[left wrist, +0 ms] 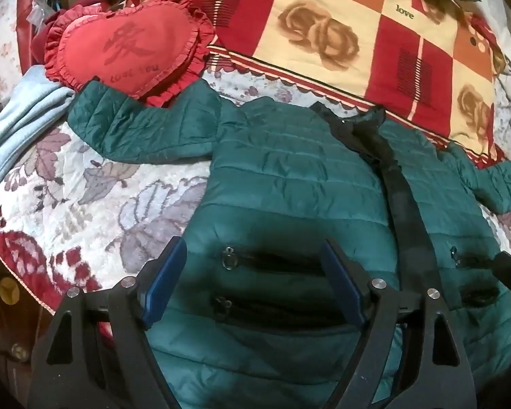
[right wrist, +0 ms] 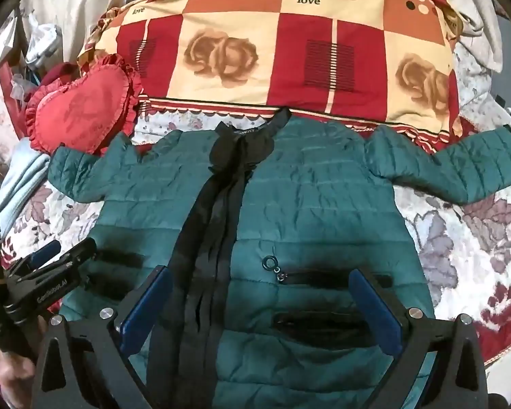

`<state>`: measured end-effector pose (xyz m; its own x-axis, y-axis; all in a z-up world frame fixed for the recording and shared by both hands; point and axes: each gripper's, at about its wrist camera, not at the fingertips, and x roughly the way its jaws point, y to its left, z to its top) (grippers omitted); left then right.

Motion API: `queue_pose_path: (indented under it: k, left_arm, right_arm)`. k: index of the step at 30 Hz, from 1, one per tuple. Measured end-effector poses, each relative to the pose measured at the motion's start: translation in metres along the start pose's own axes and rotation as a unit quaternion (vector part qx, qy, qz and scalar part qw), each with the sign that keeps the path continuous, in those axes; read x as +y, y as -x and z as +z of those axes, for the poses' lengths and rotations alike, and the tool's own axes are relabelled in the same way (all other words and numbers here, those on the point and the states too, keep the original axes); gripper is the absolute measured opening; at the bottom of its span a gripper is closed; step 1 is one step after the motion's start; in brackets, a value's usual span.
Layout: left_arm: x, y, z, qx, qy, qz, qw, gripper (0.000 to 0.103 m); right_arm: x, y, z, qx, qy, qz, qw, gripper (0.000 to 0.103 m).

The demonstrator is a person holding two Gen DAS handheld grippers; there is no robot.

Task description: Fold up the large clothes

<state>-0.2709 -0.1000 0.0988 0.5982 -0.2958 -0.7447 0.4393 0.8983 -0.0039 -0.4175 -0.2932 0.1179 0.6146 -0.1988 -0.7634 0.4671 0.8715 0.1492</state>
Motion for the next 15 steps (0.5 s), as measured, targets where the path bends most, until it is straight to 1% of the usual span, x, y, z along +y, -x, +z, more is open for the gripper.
queue_pose_path:
  k: [4,7,8,9,15]
  left_arm:
    - [-0.0023,-0.0003,-0.0001,-0.001,0.003,-0.002,1.0000,0.081]
    - [-0.0042,0.0014,-0.0003,-0.003,0.001,-0.005,1.0000,0.081]
    - [-0.0055,0.0022,-0.0005,-0.005,-0.001,-0.004,1.0000,0.081]
    - [-0.0059,0.0031,-0.0008,-0.007,-0.003,-0.003,1.0000,0.081]
    - [-0.0083,0.0038,0.0008,-0.006,0.000,-0.007,1.0000,0.081]
  right_arm:
    - [0.0068,-0.0002,0.0023,0.000,0.010,-0.011,1.000,0.103]
    - [0.0106,0.0025,-0.0019,-0.001,0.017,-0.009,1.000,0.103]
    - [0.0084,-0.0006,-0.0020,0.003,0.011,-0.003,1.000,0.103]
    - [0.0081,-0.0023,-0.0010,0.001,0.011,-0.008,1.000,0.103]
    - [0.0085,-0.0009,-0.0020,-0.001,0.007,-0.006,1.000,0.103]
